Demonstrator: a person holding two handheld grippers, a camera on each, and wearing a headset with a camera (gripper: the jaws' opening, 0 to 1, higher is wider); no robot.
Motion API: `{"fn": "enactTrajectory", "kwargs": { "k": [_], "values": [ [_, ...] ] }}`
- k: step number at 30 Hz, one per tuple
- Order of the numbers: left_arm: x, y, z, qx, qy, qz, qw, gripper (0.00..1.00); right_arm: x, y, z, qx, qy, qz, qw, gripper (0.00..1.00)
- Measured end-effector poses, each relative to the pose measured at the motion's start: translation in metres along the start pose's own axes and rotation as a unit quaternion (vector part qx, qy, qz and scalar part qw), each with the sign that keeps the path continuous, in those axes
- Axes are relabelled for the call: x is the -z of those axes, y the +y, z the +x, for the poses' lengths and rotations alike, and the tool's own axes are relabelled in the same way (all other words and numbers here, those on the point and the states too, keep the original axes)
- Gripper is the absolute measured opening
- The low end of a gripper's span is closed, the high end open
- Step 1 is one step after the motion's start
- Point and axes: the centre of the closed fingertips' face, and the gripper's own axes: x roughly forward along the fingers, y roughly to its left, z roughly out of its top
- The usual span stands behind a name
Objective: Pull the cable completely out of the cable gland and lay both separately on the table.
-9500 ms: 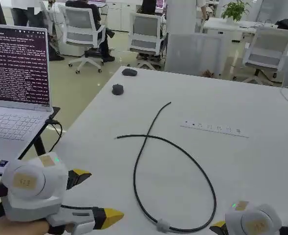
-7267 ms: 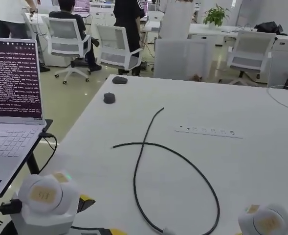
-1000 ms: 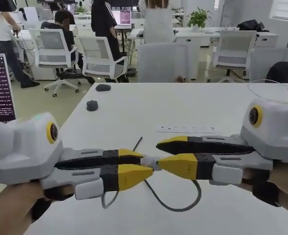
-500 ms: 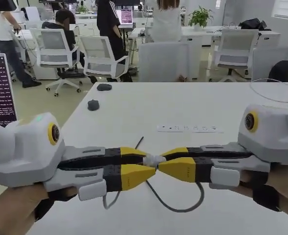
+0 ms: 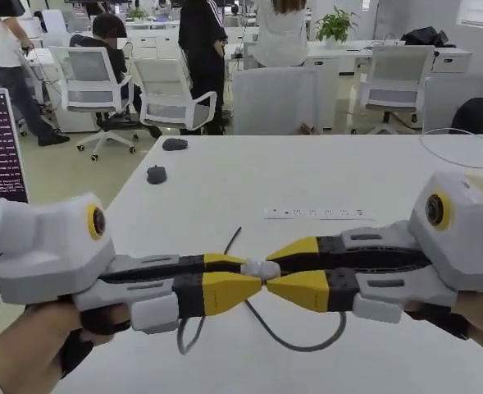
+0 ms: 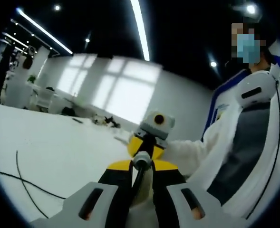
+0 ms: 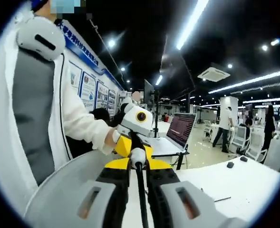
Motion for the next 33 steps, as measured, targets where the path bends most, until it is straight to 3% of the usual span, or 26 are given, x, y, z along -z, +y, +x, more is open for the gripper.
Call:
{"fn": "enactTrajectory", "kwargs": {
  "k": [6,10,13,22,27,33],
  "values": [
    [0.001,0.001,0.0,-0.005,-0.002,-0.003,1.0,0.16,0.004,-0.003,0.0,0.001,0.006,0.021,0.9998,0.12],
    [0.001,0.001,0.0,-0.008,-0.003,0.009,0.9999,0.16,0.005,-0.005,-0.002,-0.001,-0.001,0.076,0.9971,0.12],
    [0.0,0.0,-0.003,-0.011,-0.003,0.012,0.9999,0.16,0.009,-0.004,-0.005,0.001,0.005,0.062,0.9981,0.12],
    [-0.004,-0.002,-0.002,-0.016,-0.008,0.05,0.9986,0.16,0.013,-0.006,-0.009,0.004,0.007,0.07,0.9975,0.03],
    [-0.011,-0.002,0.002,-0.026,-0.027,0.081,0.9961,0.17,0.006,-0.007,-0.012,0.009,-0.004,0.061,0.9981,0.03],
    [-0.009,-0.004,0.012,-0.026,-0.024,0.12,0.9921,0.34,-0.003,-0.007,-0.011,0.013,-0.03,0.067,0.9972,0.02]
  ]
}}
